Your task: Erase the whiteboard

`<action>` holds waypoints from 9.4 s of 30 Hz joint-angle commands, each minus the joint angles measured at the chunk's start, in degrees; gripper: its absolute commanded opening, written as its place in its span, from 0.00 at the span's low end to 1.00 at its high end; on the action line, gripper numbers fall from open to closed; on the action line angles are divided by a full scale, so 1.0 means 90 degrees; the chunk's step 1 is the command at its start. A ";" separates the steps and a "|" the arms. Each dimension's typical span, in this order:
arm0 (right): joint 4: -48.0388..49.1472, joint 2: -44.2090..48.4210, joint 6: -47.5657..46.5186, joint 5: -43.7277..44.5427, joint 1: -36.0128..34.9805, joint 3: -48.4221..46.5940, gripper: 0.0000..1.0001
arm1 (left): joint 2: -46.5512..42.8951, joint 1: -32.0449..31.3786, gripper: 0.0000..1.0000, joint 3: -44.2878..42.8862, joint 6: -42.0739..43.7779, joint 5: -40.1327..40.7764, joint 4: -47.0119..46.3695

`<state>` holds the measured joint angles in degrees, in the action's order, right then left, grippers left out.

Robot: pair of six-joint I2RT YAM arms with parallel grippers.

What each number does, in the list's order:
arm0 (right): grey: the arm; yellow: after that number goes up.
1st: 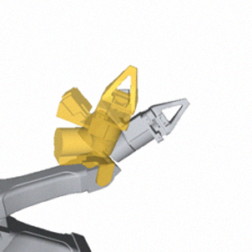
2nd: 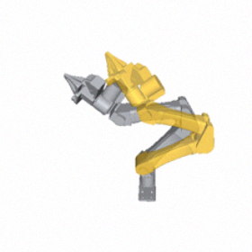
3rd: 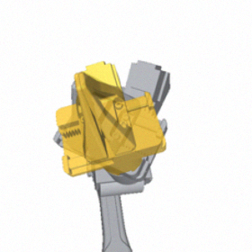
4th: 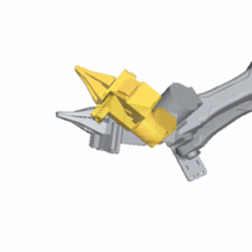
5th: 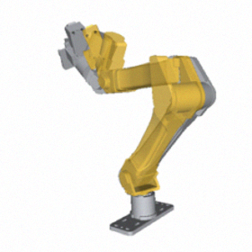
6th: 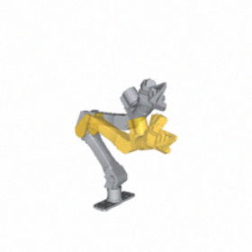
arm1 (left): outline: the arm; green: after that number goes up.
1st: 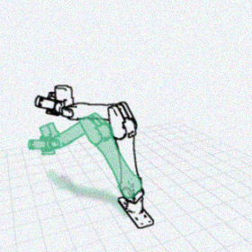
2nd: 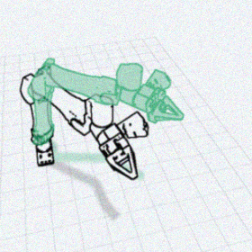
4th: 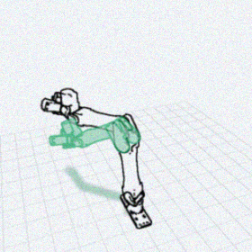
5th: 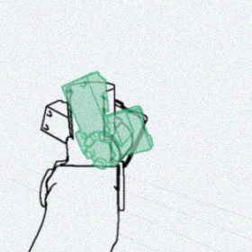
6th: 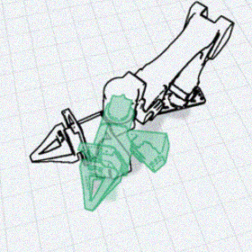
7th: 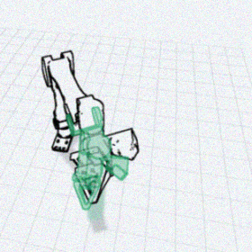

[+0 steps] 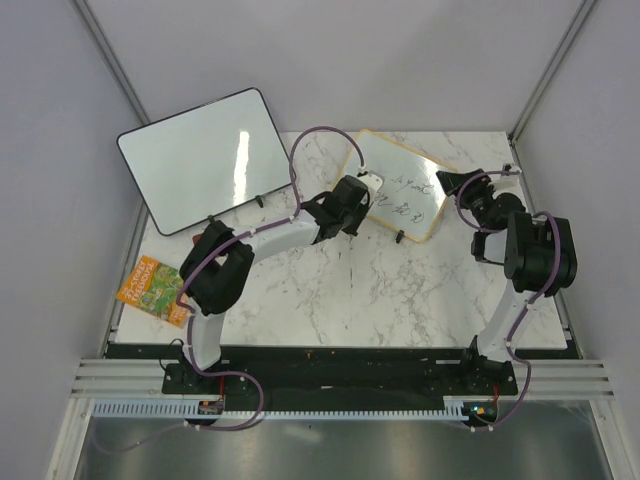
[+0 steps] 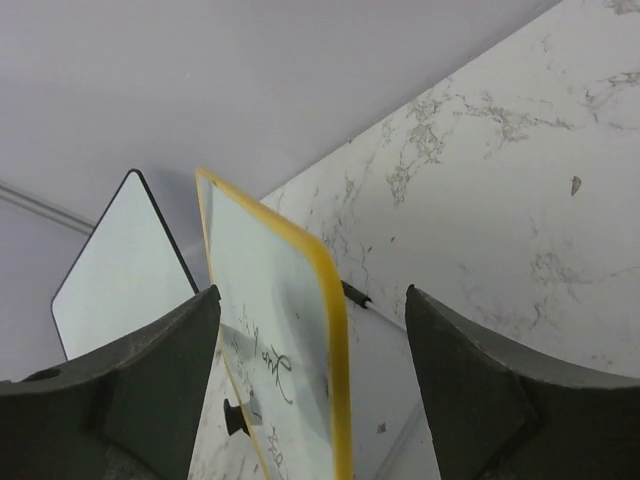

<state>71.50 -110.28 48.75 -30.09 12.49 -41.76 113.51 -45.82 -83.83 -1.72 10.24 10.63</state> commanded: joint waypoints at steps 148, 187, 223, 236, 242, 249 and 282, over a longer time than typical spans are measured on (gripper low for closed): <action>0.0932 0.1198 -0.0837 -0.2262 -0.0665 0.0568 0.00 | 0.0893 0.1243 0.02 -0.0734 -0.3149 -0.0122 -0.1923; 0.1108 0.1081 -0.0349 -0.2409 -0.0587 0.0450 0.00 | 0.1655 -0.1147 0.02 -0.0802 -0.1793 0.0101 -0.1807; -0.0562 0.1560 -0.1481 -0.2067 -0.0909 0.0333 0.00 | 0.0924 -0.0895 0.02 0.0154 -0.2739 0.2027 -0.2078; -0.0621 0.1521 -0.1501 -0.2106 -0.0939 0.0294 0.00 | -0.0044 -0.0670 0.02 0.1335 -0.2524 -0.0022 -0.4168; -0.0621 0.1521 -0.1501 -0.2106 -0.0939 0.0294 0.00 | -0.0113 -0.0661 0.02 0.1200 -0.2612 0.0110 -0.4414; -0.0601 0.1521 -0.1511 -0.2087 -0.0948 0.0304 0.00 | 0.0453 -0.0709 0.02 0.0643 -0.2816 0.1682 -0.3847; -0.0650 0.1482 -0.1549 -0.2106 -0.1007 0.0265 0.00 | 0.1450 -0.1030 0.02 -0.0206 -0.2974 0.1184 -0.4316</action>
<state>63.83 -98.41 32.49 -42.46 5.26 -37.98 124.29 -50.04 -81.14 -29.39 20.80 -26.35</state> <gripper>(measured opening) 0.106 0.062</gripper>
